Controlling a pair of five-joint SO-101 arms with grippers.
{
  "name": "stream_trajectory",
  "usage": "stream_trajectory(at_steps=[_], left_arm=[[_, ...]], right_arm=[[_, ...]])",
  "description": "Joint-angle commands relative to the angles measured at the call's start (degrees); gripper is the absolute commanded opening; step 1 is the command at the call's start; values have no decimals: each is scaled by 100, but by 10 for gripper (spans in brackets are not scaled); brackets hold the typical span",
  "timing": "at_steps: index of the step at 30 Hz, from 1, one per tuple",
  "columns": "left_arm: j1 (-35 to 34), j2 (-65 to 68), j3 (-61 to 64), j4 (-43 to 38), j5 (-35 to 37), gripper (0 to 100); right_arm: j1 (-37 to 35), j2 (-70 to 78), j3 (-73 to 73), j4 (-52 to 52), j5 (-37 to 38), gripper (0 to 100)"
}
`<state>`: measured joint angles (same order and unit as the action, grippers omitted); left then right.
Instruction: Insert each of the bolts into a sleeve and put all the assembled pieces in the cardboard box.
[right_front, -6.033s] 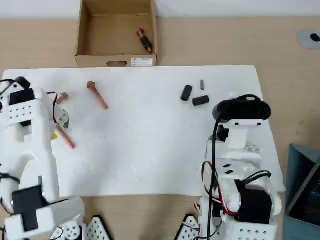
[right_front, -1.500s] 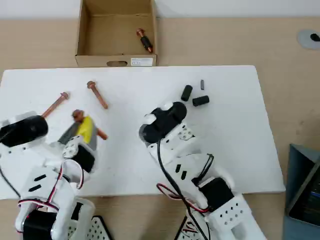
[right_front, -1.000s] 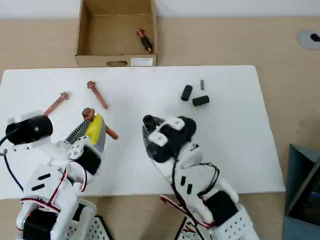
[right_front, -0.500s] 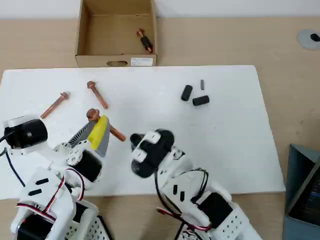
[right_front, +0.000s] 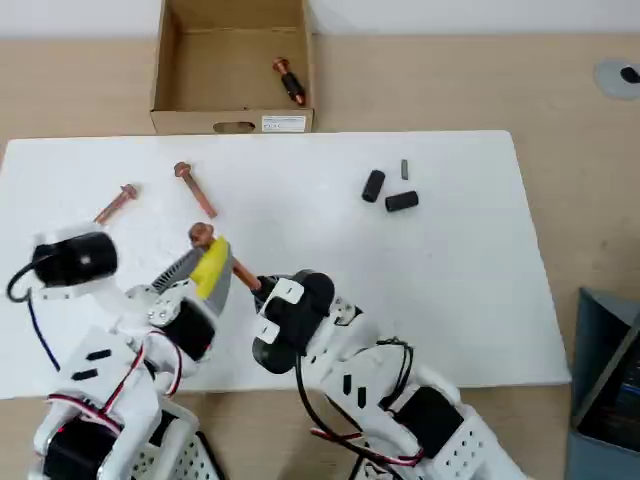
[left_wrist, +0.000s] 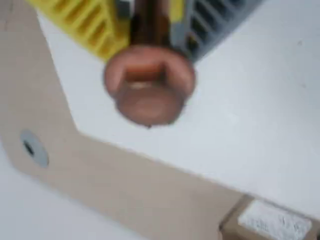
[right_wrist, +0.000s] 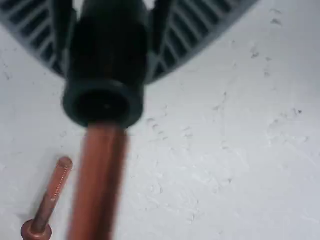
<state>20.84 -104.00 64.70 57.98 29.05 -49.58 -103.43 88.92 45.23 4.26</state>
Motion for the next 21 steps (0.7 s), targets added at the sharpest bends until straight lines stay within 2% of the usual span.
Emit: stream_trajectory(at_steps=[1, 5, 10, 21], left_arm=[[229, -40, 62, -158, -18, 1], [255, -40, 246, -167, -202, 1], [185, -48, 360, -580, -580, 1], [185, -40, 624, -695, -589, 1]], right_arm=[[-84, -936, -409, 18, 88, 9], [-92, -936, -418, -9, 273, 9], [-92, -936, -488, 18, 273, 9], [-92, -936, -497, 18, 273, 9]])
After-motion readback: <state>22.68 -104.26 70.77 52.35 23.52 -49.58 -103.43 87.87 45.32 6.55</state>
